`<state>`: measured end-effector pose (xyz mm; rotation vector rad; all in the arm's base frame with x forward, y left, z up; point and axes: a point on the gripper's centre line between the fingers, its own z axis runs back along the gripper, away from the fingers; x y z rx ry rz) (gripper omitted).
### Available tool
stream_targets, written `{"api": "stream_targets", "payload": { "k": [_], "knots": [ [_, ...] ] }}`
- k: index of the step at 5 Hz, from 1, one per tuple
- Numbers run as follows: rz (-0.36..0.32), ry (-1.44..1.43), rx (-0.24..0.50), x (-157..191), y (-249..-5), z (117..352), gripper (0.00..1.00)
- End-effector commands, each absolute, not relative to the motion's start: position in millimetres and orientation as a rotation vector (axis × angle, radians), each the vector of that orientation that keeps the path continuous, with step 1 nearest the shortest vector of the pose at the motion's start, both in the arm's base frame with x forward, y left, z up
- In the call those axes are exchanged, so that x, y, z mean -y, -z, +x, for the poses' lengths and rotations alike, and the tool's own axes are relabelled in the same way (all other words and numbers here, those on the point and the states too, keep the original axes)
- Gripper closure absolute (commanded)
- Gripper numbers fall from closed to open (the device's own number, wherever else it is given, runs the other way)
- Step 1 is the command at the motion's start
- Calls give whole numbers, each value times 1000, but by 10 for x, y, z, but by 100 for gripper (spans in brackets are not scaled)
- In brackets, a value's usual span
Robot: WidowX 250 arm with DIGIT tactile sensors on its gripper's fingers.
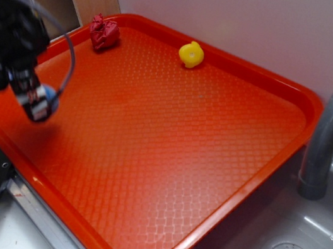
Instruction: Grab the blue ball.
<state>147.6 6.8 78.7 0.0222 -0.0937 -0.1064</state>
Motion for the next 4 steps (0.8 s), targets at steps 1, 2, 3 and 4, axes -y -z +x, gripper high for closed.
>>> {"api": "stream_targets", "payload": {
  "k": [1,2,3,4],
  "knots": [
    [48,16,96,129,-1817,1702,100],
    [0,4,106,162,-2194,1723,100],
    [12,-16,68,145,-2263,1727,100],
    [-14,-13,62,71,-2195,1742,100]
  ]
}}
